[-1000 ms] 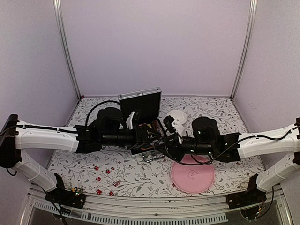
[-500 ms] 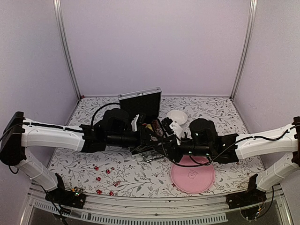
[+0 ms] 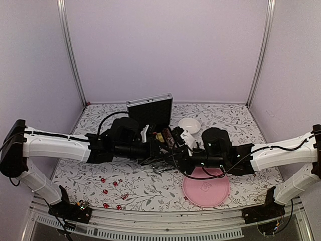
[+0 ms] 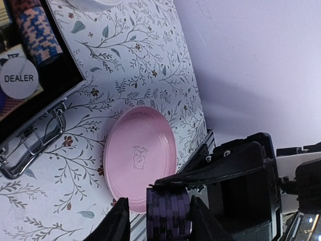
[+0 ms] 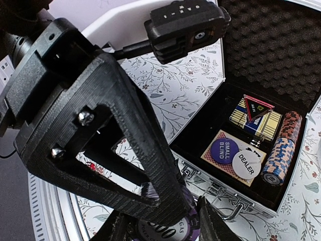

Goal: Pack up texas hold em set

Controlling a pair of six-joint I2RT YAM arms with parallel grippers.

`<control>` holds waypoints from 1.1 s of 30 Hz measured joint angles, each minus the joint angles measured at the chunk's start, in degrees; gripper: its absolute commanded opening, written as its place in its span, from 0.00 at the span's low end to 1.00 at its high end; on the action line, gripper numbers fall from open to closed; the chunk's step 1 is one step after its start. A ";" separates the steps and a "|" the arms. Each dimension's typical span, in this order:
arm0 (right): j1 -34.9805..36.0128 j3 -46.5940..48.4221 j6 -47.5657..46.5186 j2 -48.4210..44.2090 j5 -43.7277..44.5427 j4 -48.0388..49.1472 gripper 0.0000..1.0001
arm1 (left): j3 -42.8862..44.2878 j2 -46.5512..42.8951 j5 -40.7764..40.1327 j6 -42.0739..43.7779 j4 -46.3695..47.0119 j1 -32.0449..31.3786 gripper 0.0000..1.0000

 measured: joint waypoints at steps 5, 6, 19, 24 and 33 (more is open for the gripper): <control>0.00 0.00 -0.02 0.20 0.11 -0.26 0.36 | 0.15 0.24 0.22 0.09 -0.07 -0.11 0.29; 0.00 0.00 -0.02 0.31 0.13 -0.35 0.36 | 0.22 0.37 0.26 0.15 -0.04 -0.15 0.26; 0.00 -0.02 0.33 1.09 0.33 -0.37 0.53 | 0.31 0.85 0.48 0.44 -0.39 -0.22 0.04; 0.02 -0.04 0.57 0.83 0.87 0.50 0.85 | 0.17 0.72 -0.61 0.48 -1.53 -0.24 0.01; -1.88 -2.12 0.94 -10.43 -1.51 0.81 0.97 | -3.32 -6.86 -7.32 5.07 -3.43 -0.22 0.00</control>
